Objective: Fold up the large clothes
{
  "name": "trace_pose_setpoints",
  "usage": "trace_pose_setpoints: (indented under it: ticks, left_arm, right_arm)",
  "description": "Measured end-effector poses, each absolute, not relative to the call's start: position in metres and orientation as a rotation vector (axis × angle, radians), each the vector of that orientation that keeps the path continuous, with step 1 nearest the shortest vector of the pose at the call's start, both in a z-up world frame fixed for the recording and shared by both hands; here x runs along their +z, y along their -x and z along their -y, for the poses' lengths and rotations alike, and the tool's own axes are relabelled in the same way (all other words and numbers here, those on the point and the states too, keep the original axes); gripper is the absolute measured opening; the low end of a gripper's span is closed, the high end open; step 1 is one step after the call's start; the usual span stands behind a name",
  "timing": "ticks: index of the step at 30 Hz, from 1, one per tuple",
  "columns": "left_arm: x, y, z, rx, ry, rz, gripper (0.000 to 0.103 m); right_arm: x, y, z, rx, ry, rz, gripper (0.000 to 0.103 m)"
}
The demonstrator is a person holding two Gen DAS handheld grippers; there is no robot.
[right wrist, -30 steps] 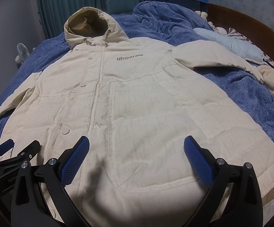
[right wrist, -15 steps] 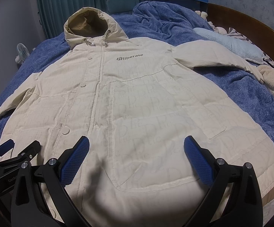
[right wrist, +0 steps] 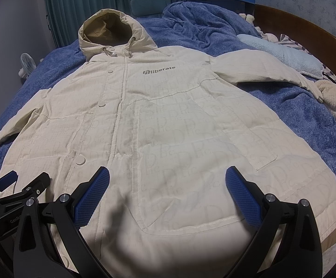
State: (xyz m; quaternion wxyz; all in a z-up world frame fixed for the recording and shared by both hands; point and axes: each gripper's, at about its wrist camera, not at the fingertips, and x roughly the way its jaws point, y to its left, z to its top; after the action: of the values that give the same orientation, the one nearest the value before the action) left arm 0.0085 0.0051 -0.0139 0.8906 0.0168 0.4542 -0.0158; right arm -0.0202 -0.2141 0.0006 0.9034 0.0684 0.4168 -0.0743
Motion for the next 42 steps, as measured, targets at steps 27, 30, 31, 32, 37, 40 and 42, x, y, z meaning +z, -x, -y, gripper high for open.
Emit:
trace_pose_setpoints:
  ticks: [27, 30, 31, 32, 37, 40, 42]
  left_arm:
    - [0.039, -0.023, -0.027, 0.049, -0.054, -0.742, 0.097]
    - [0.055, -0.031, -0.032, 0.026, -0.034, -0.666, 0.097]
    - [0.058, -0.040, -0.033, 0.032, -0.028, -0.675, 0.097]
    - [0.060, -0.045, -0.034, 0.043, -0.027, -0.685, 0.097]
    - [0.063, -0.073, -0.034, 0.065, -0.037, -0.713, 0.097]
    - [0.055, -0.084, -0.037, 0.014, 0.002, -0.746, 0.097]
    - [0.044, -0.086, -0.041, -0.023, 0.030, -0.762, 0.097]
  right_arm:
    - [0.051, -0.047, 0.295, -0.001, -0.180, -0.830, 0.097]
    - [0.049, -0.057, 0.303, 0.001, -0.176, -0.844, 0.097]
    - [0.048, -0.061, 0.308, 0.008, -0.187, -0.843, 0.097]
    - [0.048, -0.063, 0.313, 0.011, -0.199, -0.842, 0.097]
    - [0.043, -0.084, 0.342, -0.035, -0.227, -0.850, 0.097]
    - [0.032, -0.100, 0.366, -0.081, -0.262, -0.877, 0.097]
    - [0.023, -0.110, 0.381, -0.115, -0.282, -0.898, 0.097]
